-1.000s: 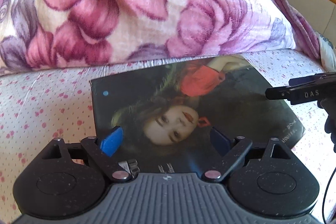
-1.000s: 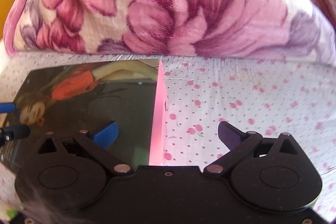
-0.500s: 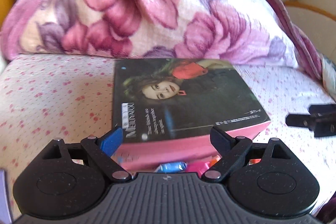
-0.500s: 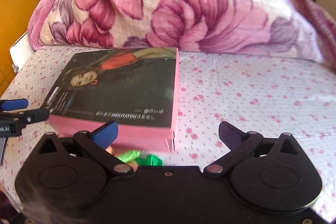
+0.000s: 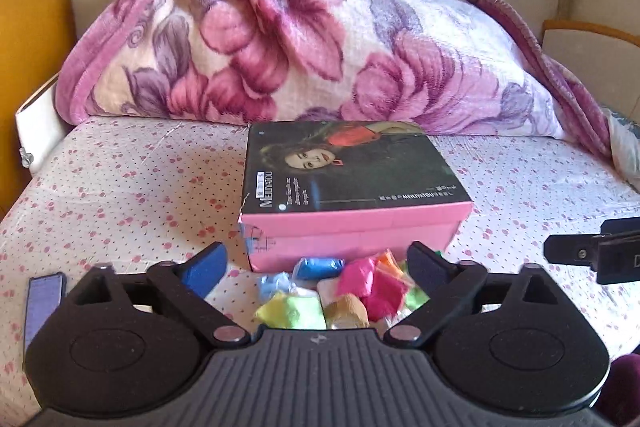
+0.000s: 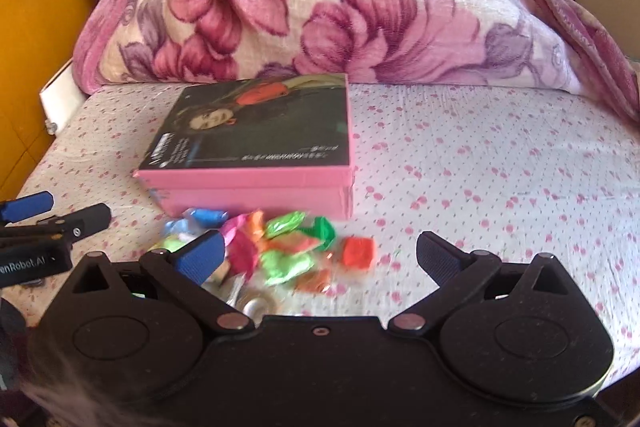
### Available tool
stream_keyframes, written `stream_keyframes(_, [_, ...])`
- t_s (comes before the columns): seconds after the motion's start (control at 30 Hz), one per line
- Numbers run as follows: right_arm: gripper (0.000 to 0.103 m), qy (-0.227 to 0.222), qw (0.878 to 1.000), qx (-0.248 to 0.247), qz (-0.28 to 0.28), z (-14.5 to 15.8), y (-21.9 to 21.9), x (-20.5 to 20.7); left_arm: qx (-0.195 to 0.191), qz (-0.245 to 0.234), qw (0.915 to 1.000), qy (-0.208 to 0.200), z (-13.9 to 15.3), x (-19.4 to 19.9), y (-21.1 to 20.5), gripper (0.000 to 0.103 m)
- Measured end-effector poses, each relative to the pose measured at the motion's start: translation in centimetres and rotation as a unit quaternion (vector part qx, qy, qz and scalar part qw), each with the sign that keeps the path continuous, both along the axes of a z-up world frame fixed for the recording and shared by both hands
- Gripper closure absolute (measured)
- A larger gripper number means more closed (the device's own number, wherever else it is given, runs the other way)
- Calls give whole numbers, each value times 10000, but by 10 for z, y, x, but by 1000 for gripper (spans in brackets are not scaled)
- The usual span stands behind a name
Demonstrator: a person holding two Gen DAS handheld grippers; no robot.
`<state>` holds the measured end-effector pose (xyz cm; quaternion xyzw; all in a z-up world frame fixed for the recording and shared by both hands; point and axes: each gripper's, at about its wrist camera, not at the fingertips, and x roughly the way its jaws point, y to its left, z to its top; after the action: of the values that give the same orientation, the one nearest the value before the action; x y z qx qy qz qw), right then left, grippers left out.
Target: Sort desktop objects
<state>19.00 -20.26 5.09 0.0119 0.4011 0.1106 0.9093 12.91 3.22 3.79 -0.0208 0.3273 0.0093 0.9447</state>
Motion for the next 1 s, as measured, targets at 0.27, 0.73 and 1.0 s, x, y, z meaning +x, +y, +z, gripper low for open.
stream_keyframes(0.27, [1, -245, 9996, 29, -132, 6, 3, -45, -1, 227, 9997, 38, 1, -49, -6, 2])
stream_keyframes(0.73, [1, -168, 9997, 27, -149, 2, 2, -110, 125, 203, 9997, 41, 8, -110, -20, 2])
stream_keyframes(1.0, [1, -180, 9997, -58, -132, 1, 9, -126, -18, 227, 9997, -10, 9, -130, -21, 2])
